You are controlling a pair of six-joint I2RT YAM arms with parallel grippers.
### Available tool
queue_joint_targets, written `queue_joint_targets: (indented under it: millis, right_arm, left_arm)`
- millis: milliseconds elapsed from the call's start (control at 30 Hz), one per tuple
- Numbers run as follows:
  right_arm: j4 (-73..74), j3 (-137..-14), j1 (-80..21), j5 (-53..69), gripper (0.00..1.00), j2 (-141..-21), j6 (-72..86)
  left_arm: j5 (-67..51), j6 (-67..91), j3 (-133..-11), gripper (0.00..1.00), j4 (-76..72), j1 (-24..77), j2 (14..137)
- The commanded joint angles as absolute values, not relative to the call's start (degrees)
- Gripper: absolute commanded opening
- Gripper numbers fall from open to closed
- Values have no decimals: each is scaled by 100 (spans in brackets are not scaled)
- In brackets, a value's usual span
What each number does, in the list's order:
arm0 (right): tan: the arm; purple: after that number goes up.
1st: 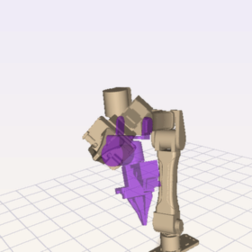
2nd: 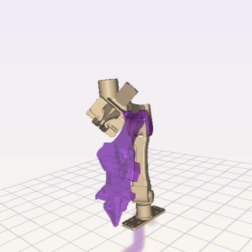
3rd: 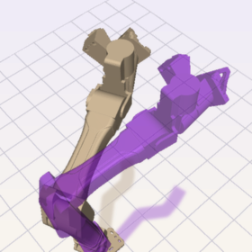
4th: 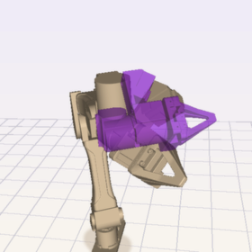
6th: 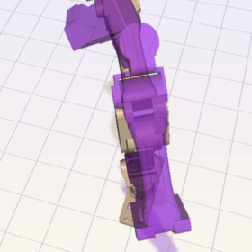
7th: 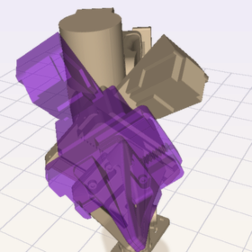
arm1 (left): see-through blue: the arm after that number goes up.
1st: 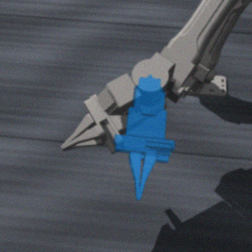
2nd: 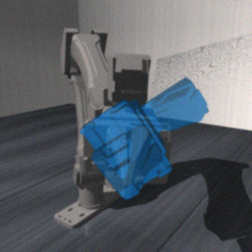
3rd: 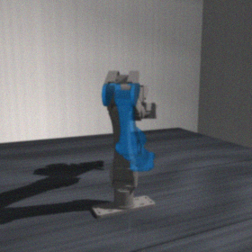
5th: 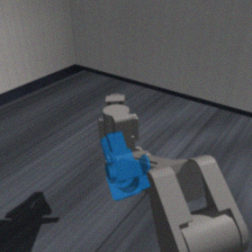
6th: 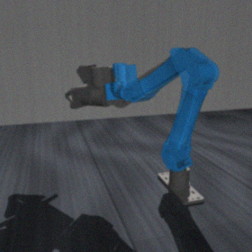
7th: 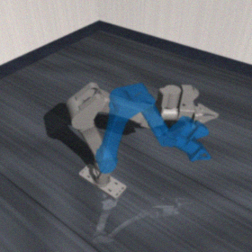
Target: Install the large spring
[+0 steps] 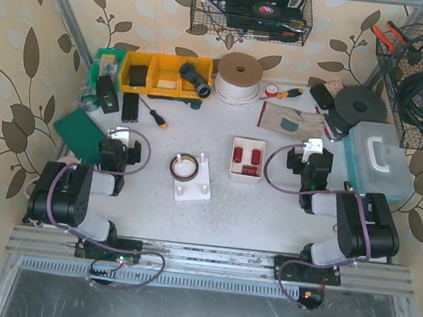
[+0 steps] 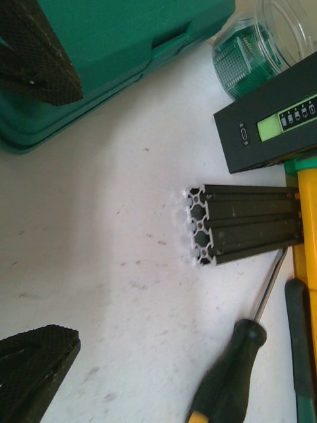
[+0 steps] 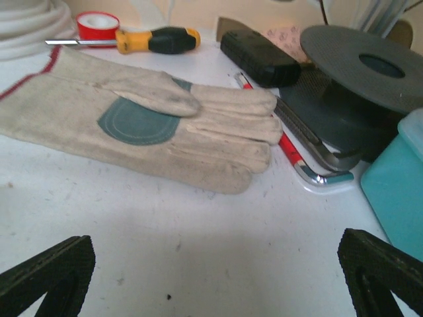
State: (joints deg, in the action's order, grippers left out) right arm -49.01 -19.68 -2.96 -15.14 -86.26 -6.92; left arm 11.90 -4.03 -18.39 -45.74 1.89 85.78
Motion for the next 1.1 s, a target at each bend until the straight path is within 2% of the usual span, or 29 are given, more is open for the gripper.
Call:
queue_joint_targets:
  millis: [0, 33, 100, 167, 267, 300, 367, 433, 467, 533, 600, 667, 800, 900, 1067]
  right_arm:
    - [-4793, -1893, -475, -1585, 100, -8146, -825]
    - [-4431, -1978, -535, -1579, 100, -7940, -878]
    - [-3548, -2249, -678, -1658, 100, -7518, -925]
    - [-2800, -2612, -830, -1678, 100, -7051, -909]
    - [-917, -3574, -981, -1467, 100, -6042, -296]
    - [-127, -4022, -994, -1451, 100, -5840, 193]
    - [1140, -4742, -993, -1348, 100, -5685, 1103]
    - [2116, -4960, -932, -1738, 100, -5762, 2474]
    - [2293, -4931, -767, -1512, 100, -5837, 2877]
    - [2346, -4934, -438, 248, 99, -6056, 3097]
    - [2280, -4865, -654, 1040, 99, -6218, 3760]
    - [1971, -4668, -1518, 766, 99, -6242, 4251]
    - [1823, -4565, -3246, -615, 99, -6474, 4676]
    - [2210, -4976, -3703, -962, 99, -6878, 4447]
    - [2406, -5135, -3909, -1404, 99, -7034, 4323]
  left_arm:
    - [1701, -666, -1296, 94, -5738, 590, 8187]
    - [1897, -722, -1335, 94, -5584, 682, 7967]
    - [2487, -477, -1832, 94, -4159, 856, 7382]
    - [3618, 546, -2874, 94, -1682, 1003, 7067]
    - [4933, 2342, -4278, 94, 1045, 1011, 7129]
    - [5097, 2682, -4746, 94, 1935, 1011, 7169]
    - [4711, 2804, -5666, 94, 3331, 1011, 7266]
    - [4120, 2407, -6192, 94, 3921, 1011, 7288]
    - [3904, 2439, -6386, 94, 4287, 1011, 7230]
    - [3186, 2498, -6564, 94, 4735, 973, 6959]
    - [1638, 2234, -6403, 94, 4585, 916, 6577]
    - [1123, 2678, -6362, 94, 5034, 923, 6314]
    - [371, 3609, -5662, 94, 5237, 1024, 5685]
    - [191, 4273, -5103, 94, 5344, 1323, 5512]
    - [232, 5111, -4663, 91, 5080, 2061, 5751]
